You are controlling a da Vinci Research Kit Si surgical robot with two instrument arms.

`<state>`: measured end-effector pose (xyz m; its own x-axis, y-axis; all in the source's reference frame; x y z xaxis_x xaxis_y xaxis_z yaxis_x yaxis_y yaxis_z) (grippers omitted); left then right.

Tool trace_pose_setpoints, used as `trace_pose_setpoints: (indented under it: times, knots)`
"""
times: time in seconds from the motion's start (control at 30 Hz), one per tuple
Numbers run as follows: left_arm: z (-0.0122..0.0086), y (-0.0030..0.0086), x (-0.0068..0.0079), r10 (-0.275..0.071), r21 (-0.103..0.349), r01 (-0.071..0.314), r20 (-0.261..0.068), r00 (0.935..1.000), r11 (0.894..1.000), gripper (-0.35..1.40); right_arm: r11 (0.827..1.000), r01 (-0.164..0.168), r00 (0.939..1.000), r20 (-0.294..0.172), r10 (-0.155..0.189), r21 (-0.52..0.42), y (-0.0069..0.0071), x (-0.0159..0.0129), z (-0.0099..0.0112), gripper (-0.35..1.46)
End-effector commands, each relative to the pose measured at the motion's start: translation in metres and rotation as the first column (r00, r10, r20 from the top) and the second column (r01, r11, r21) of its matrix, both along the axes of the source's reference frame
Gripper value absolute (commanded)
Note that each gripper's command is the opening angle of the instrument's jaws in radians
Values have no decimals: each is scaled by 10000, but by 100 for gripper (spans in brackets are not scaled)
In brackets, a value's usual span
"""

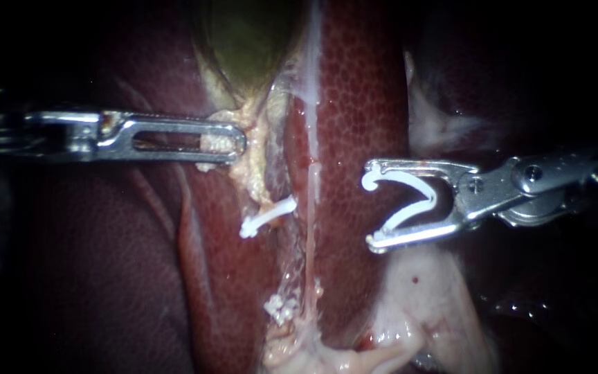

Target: Clipping first clip right tube

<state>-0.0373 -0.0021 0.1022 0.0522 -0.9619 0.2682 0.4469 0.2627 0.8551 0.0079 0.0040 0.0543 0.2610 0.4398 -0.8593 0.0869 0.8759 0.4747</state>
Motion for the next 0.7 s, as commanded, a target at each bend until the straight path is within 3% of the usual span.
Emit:
trace_pose_setpoints:
  times: [0.03, 0.4, 0.7]
  knots:
    - [-4, 3, 4, -58, 18, 58, -19, 10000, 10000, -35, 10000, -4, 10000, 5, 4, -1, 0, 0, 1, 60]
    - [-35, 29, 43, -504, -191, 504, -30, 9987, 9985, -35, 10000, -4, 10000, 5, 4, -2, 0, 1, 1, 60]
    - [-42, 32, 53, -626, -289, 624, -66, 9980, 9976, -35, 10000, -6, 10000, 6, 6, -1, 0, 1, 1, 60]
